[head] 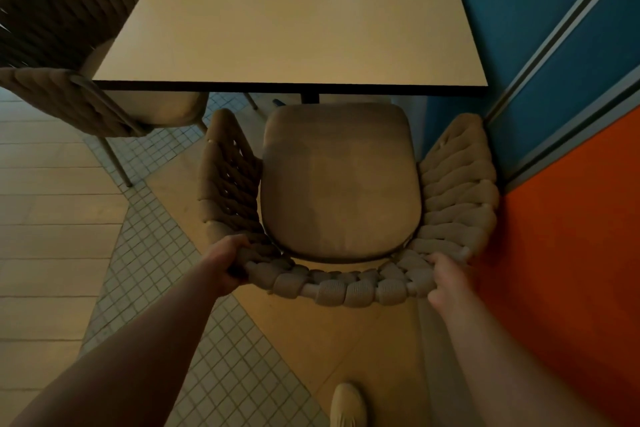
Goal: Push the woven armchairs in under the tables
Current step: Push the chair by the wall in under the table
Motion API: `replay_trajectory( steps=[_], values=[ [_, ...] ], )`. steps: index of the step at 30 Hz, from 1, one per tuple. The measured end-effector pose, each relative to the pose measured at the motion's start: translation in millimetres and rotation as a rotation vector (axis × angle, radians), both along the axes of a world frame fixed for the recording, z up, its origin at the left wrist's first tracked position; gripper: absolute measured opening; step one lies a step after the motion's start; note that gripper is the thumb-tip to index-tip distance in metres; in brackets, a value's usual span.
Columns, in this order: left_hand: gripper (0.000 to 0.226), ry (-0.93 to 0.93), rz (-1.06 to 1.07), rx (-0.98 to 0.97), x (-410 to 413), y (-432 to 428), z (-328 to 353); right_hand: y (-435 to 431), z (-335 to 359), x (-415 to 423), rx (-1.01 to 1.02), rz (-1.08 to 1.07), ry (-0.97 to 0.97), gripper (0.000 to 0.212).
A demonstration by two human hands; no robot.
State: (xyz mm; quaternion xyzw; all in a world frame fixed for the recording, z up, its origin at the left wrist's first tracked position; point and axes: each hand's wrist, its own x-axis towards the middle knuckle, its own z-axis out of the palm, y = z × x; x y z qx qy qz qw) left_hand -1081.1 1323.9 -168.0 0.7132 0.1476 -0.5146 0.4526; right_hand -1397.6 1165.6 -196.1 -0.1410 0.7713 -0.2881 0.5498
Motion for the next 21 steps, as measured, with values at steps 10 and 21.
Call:
replay_trajectory(
  steps=[10, 21],
  values=[
    [0.058, -0.098, 0.185, 0.003, 3.4, -19.8, 1.9, -20.7, -2.8, 7.4, -0.018, 0.010, -0.037, 0.056],
    [0.054, 0.008, 0.215, -0.090, -46.9, -3.5, 6.3, 0.6, 28.4, 10.4, -0.059, 0.033, -0.072, 0.046]
  ],
)
